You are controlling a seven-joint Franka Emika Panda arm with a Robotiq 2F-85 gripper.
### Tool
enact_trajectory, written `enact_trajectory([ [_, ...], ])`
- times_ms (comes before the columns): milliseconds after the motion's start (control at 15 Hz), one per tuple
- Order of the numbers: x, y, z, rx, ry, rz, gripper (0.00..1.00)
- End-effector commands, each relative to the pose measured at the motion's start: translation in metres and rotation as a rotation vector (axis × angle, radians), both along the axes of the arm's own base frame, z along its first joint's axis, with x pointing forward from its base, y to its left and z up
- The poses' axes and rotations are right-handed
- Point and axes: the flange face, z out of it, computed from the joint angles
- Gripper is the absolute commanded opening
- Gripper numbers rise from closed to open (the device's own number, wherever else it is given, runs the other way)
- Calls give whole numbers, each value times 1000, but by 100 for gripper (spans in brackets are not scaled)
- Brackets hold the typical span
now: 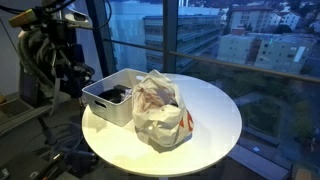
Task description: Remove the objects from the storage container and put them in the plastic bag.
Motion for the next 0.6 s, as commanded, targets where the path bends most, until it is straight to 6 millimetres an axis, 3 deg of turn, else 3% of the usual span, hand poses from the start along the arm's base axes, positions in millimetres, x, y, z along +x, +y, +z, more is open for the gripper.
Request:
enact_trajectory([
  [0,1,0,1,1,-2,0,100],
  [333,2,1,4,3,-7,1,100],
  [533,32,8,-16,31,-73,-40,100],
])
